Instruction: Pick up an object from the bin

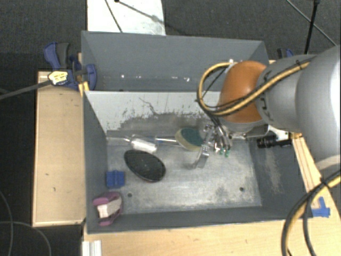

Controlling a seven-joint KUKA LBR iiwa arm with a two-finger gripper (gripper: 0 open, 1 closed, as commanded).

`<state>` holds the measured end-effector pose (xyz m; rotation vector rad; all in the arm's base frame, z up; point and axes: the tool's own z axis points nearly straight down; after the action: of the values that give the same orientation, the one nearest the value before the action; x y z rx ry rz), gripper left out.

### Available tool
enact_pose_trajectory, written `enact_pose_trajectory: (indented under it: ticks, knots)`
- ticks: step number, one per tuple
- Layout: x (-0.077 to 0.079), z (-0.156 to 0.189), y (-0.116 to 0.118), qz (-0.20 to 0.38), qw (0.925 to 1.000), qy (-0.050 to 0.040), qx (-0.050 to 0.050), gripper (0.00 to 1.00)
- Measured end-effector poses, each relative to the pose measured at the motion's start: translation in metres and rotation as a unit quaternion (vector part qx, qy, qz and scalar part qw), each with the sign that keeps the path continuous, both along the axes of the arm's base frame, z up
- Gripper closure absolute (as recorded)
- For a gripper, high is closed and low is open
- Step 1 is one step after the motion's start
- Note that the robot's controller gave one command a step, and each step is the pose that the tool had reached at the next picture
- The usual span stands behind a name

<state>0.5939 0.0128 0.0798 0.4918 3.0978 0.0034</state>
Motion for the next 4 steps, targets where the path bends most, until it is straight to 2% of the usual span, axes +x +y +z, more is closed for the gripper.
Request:
enact_pose_trajectory:
  ticks: [1,2,3,4]
  knots:
    - [0.0,0.001,-0.002,0.002,1.0,0.0005,-0.001,1.0]
    - [-0.009,-0.006,0.031,0.157,0.9876,-0.0035,-0.002,1.0]
    - [-0.016,0.152,0.037,0.163,0.9866,-0.0036,-0.001,1.0]
    - [-0.017,0.146,0.037,0.164,0.9865,0.0009,-0.001,0.0]
